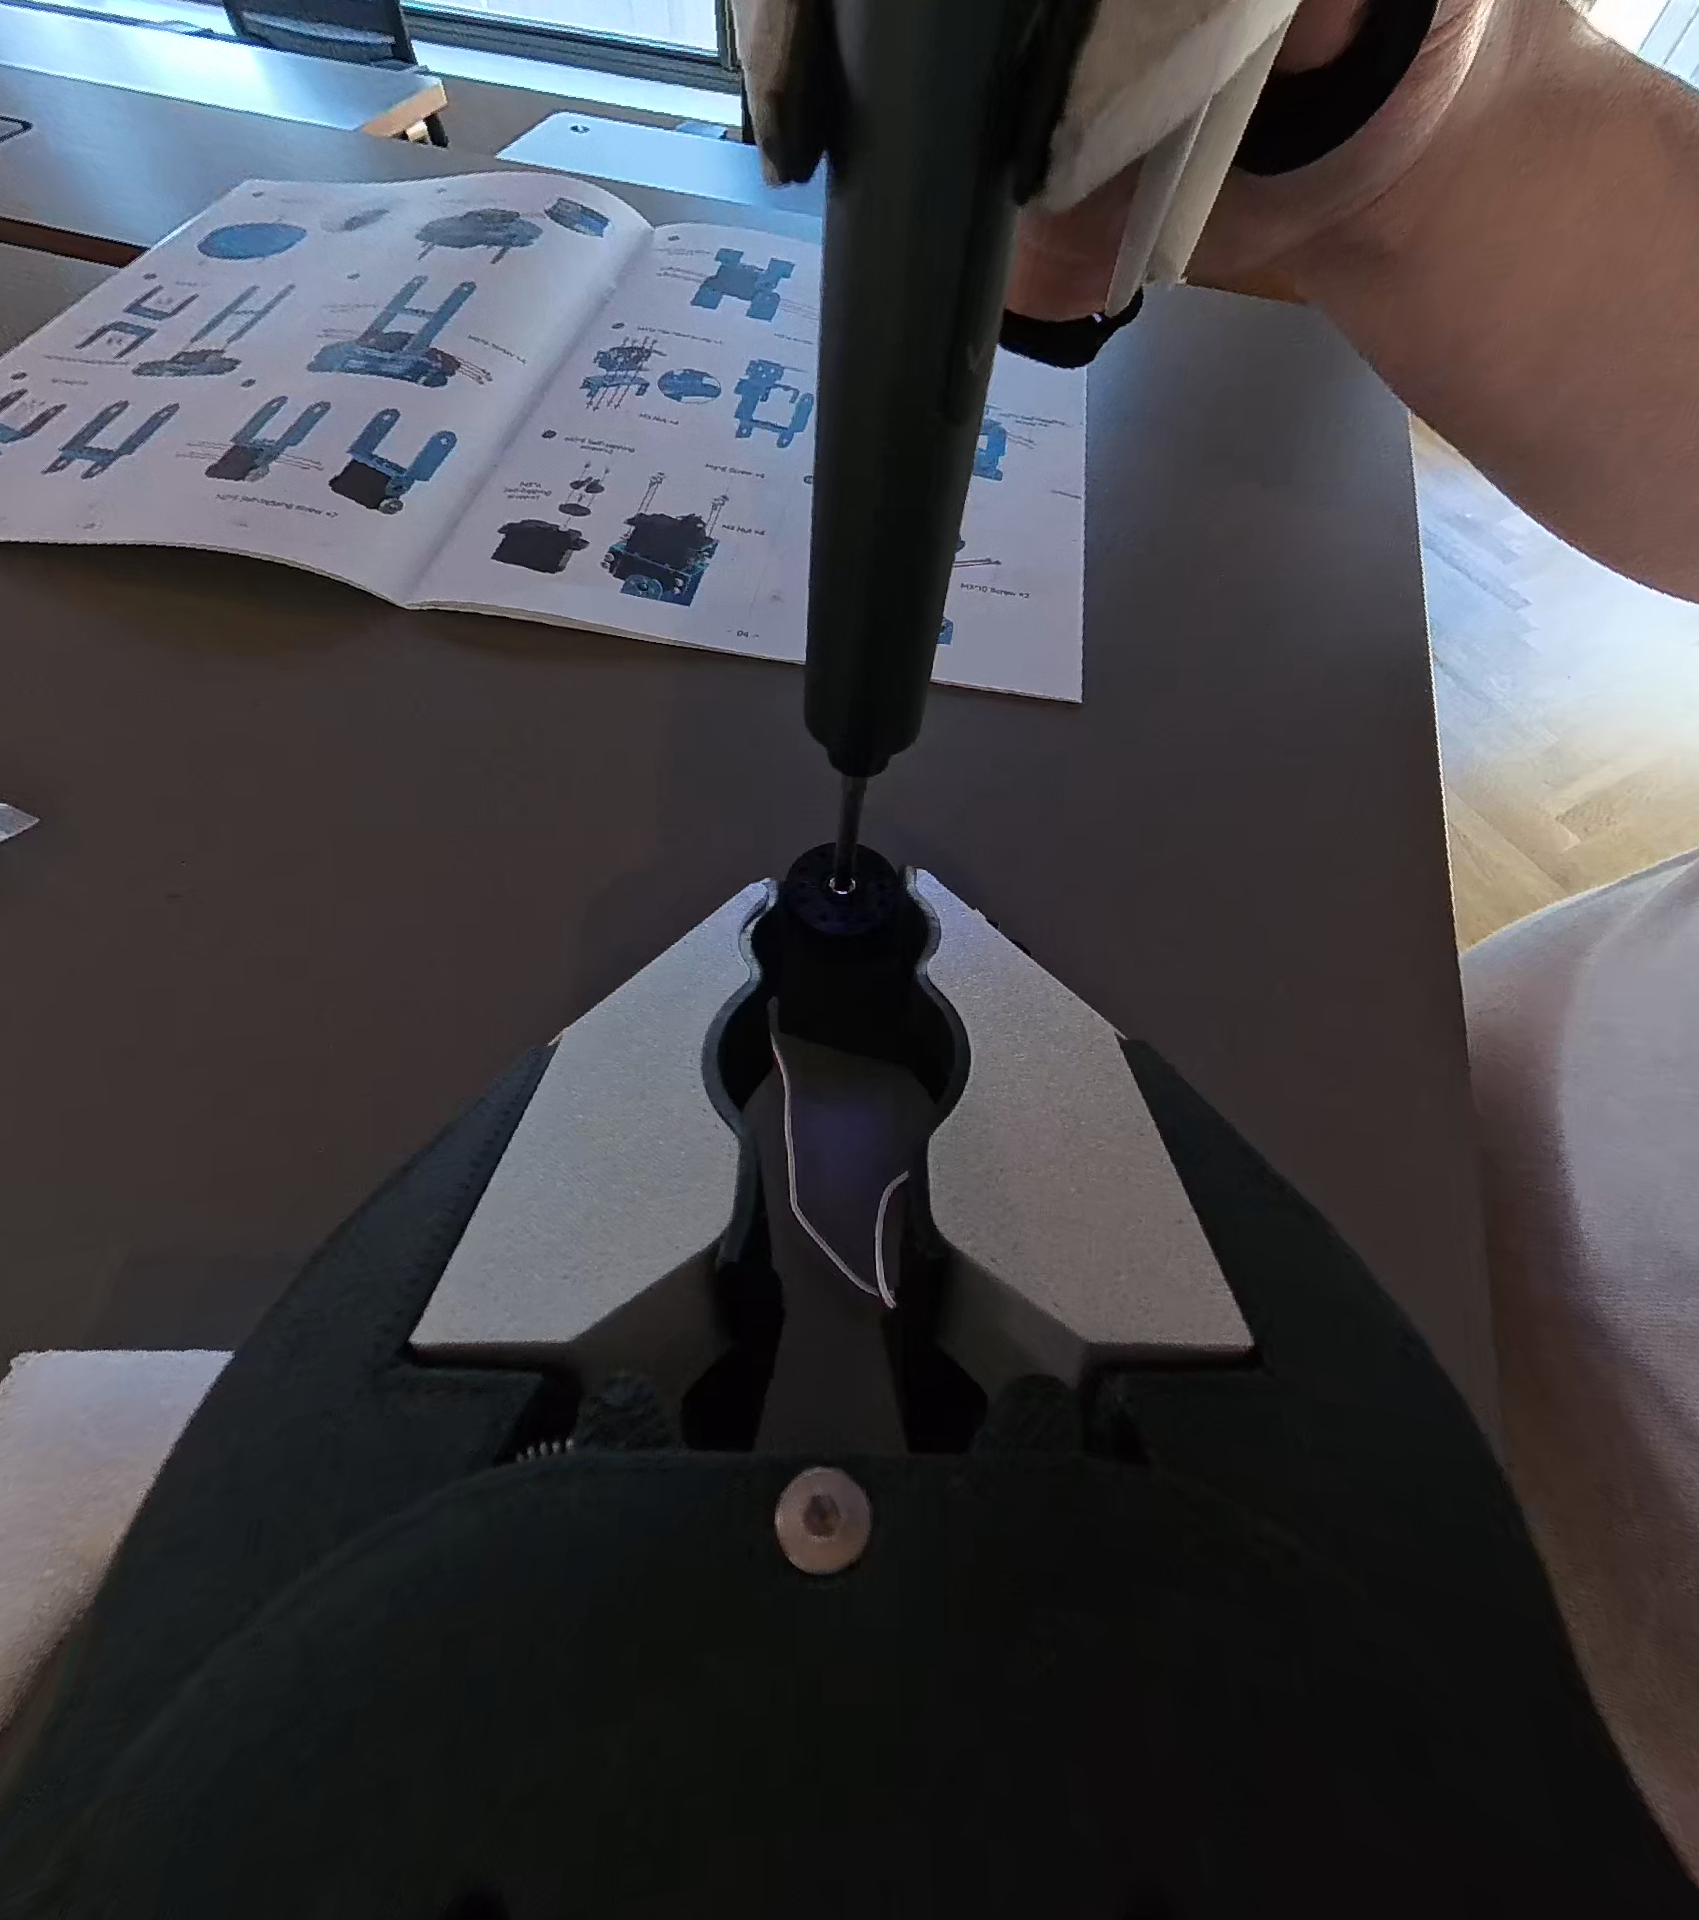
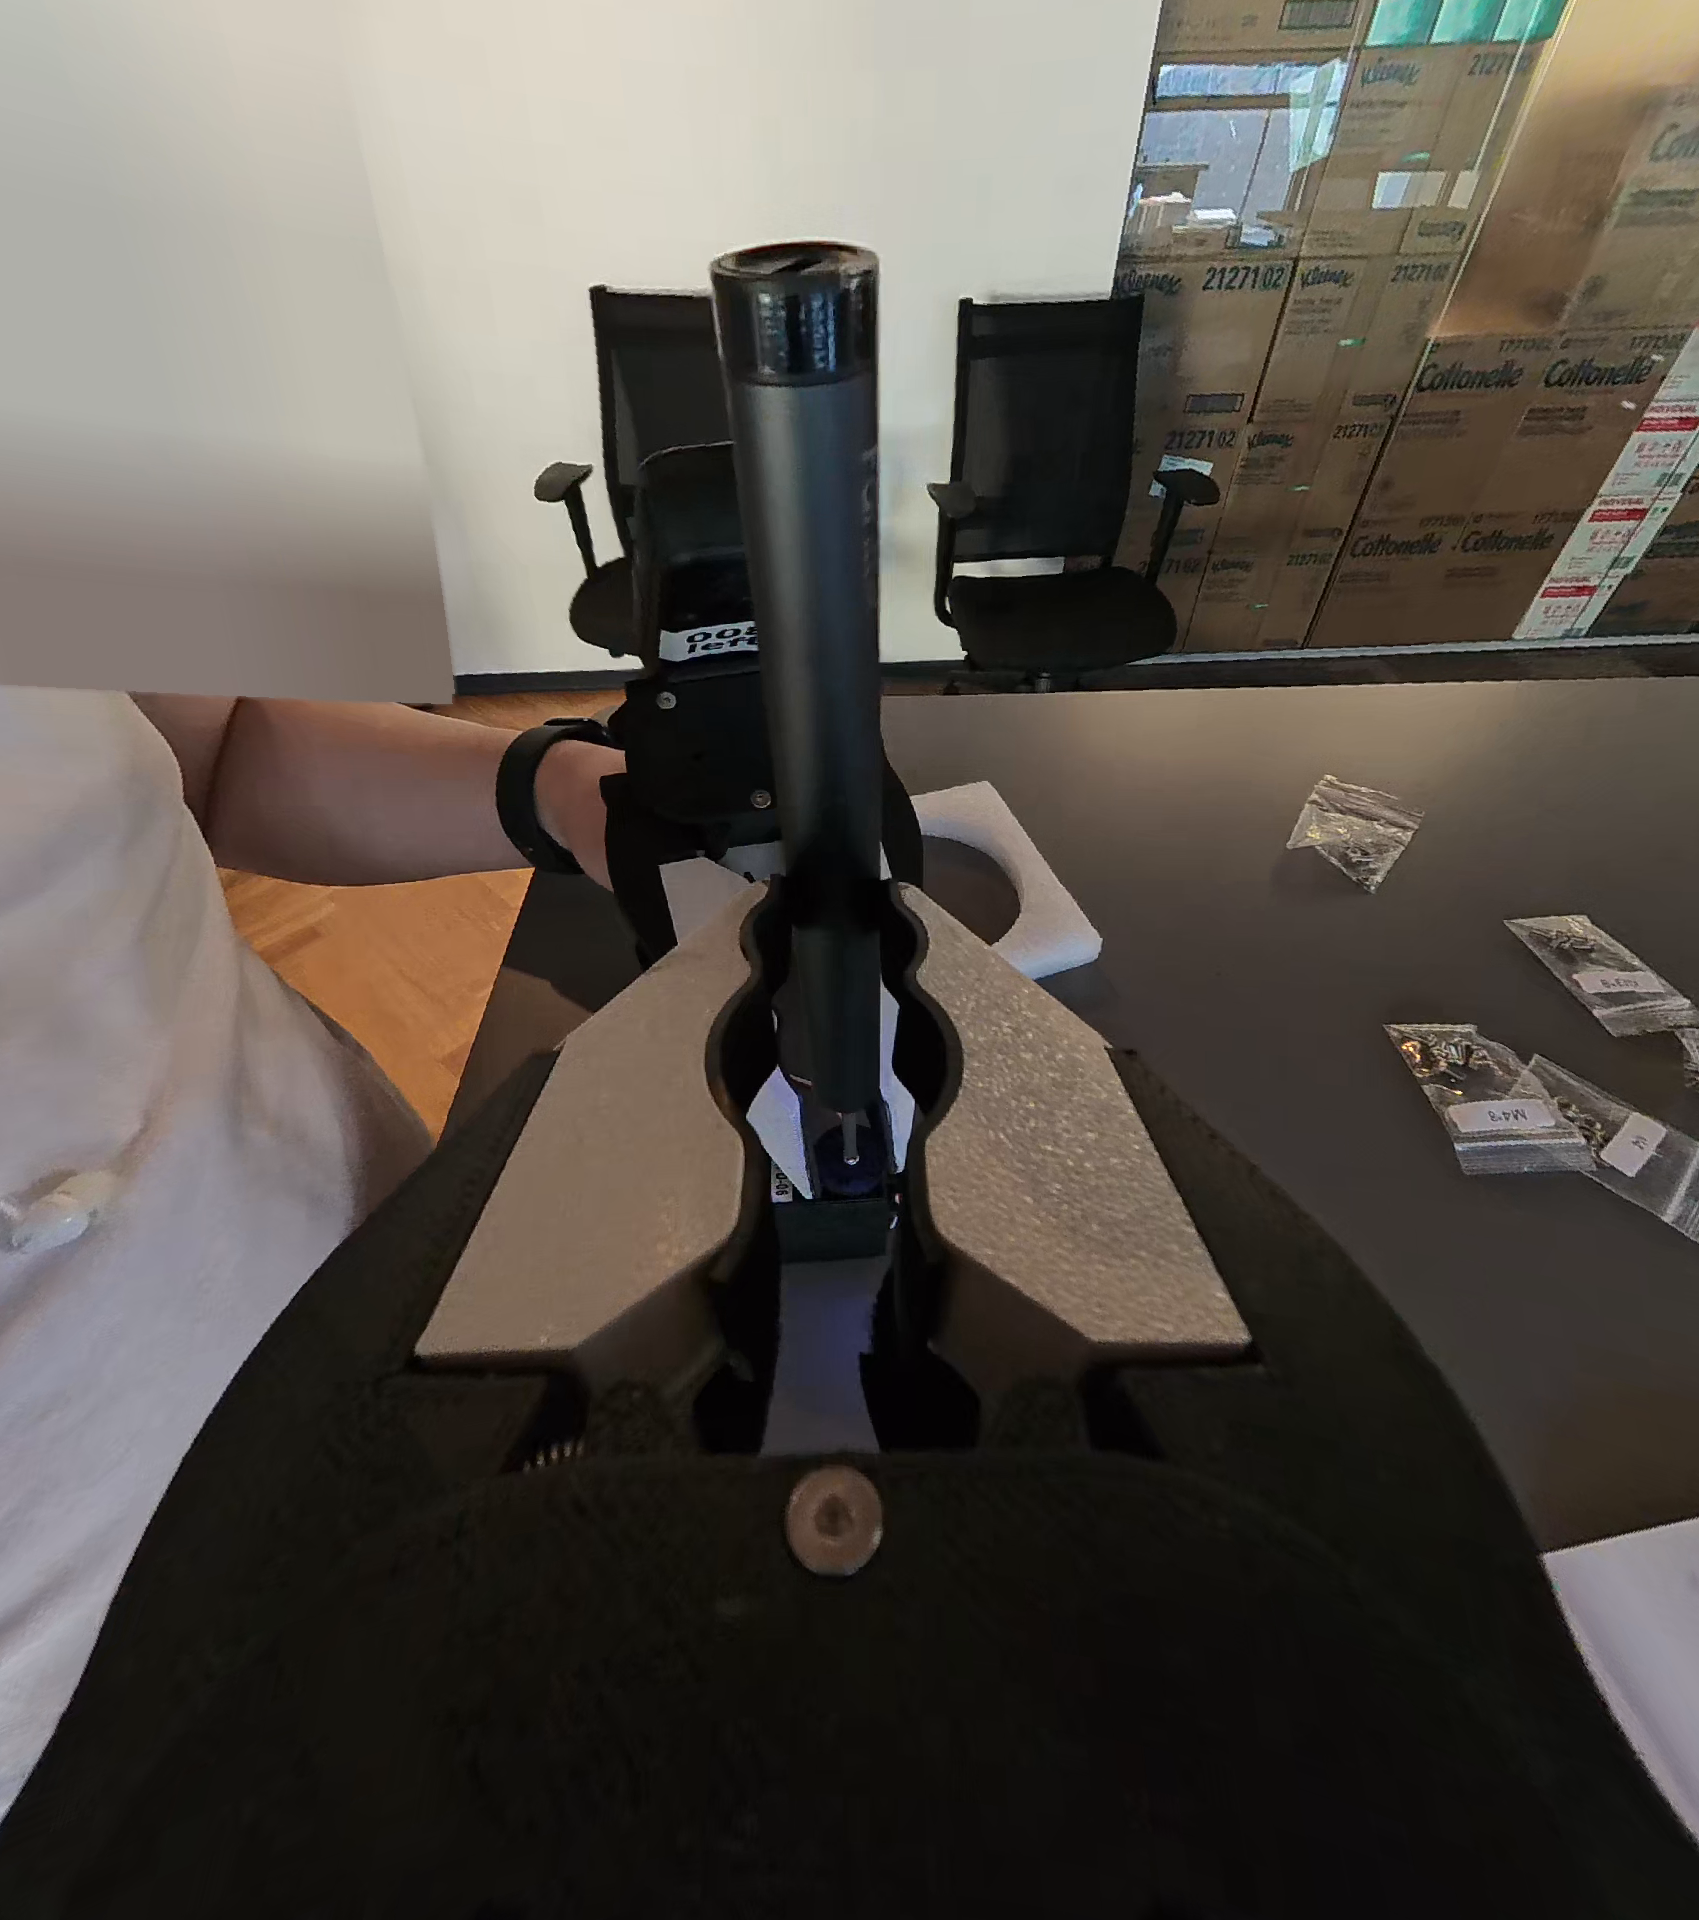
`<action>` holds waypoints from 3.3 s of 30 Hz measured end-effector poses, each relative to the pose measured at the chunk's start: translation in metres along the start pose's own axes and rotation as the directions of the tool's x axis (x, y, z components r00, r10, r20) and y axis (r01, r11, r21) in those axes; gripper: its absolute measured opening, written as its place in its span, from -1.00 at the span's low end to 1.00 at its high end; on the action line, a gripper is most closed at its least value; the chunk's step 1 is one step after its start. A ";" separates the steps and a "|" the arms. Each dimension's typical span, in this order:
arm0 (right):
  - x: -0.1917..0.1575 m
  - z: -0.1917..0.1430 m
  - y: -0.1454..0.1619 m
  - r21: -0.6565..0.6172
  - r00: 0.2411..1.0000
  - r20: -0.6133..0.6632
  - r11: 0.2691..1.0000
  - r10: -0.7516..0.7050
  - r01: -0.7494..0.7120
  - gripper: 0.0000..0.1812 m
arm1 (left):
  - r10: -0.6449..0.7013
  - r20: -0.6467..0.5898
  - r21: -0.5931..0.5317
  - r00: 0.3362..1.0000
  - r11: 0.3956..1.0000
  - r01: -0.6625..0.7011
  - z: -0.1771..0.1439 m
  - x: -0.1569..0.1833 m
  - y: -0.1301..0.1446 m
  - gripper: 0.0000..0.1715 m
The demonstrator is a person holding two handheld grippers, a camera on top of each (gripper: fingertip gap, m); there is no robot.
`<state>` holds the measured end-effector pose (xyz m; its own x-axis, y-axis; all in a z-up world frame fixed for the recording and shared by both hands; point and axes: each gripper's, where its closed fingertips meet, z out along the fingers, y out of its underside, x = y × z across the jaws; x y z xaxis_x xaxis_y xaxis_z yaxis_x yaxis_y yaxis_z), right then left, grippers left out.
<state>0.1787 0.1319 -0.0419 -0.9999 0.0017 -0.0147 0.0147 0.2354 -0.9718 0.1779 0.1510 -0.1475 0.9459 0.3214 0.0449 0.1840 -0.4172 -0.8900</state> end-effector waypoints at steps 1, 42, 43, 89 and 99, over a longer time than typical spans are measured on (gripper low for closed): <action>0.000 0.000 0.000 0.000 1.000 0.000 1.000 0.001 -0.001 -0.83 | 0.000 0.000 0.000 1.000 1.000 0.000 0.000 0.000 0.000 -0.77; 0.006 0.001 0.000 0.077 0.884 -0.462 0.996 0.078 -0.048 -0.82 | 0.041 0.006 0.158 0.999 0.987 -0.042 -0.008 0.003 -0.042 -0.82; 0.006 0.001 0.000 0.085 0.883 -0.461 0.995 0.089 -0.056 -0.82 | 0.044 0.010 0.156 0.999 0.987 -0.045 -0.008 0.003 -0.042 -0.82; -0.001 -0.008 -0.026 -0.800 1.000 -0.013 0.600 -0.009 -0.005 -0.76 | 0.095 0.031 0.112 0.995 0.989 -0.098 -0.013 0.004 -0.050 -0.82; -0.002 -0.008 -0.014 -0.877 0.998 -0.004 0.480 -0.068 0.030 -0.82 | 0.108 0.029 0.110 0.994 0.988 -0.110 -0.010 0.005 -0.051 -0.82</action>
<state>0.1801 0.1370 -0.0266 -0.9986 -0.0108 0.0524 -0.0241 0.9651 -0.2607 0.1758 0.1653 -0.0973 0.9522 0.2986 -0.0643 0.0481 -0.3543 -0.9339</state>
